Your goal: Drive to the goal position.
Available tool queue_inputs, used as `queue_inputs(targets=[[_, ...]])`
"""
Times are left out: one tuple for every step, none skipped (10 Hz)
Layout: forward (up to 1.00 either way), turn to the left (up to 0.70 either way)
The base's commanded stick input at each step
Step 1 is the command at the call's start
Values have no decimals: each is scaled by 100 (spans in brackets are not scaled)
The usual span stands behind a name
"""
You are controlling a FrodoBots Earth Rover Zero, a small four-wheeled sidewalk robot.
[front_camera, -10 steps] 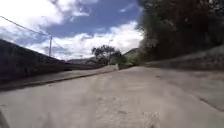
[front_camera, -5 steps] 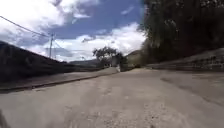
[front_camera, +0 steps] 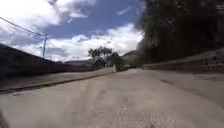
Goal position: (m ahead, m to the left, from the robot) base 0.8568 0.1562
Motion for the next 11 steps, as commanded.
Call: queue_inputs(targets=[[100,-27],[100,-27],[100,-27],[100,-27],[100,-27],[100,0],[100,0],[100,0],[100,0],[100,0],[100,-5]])
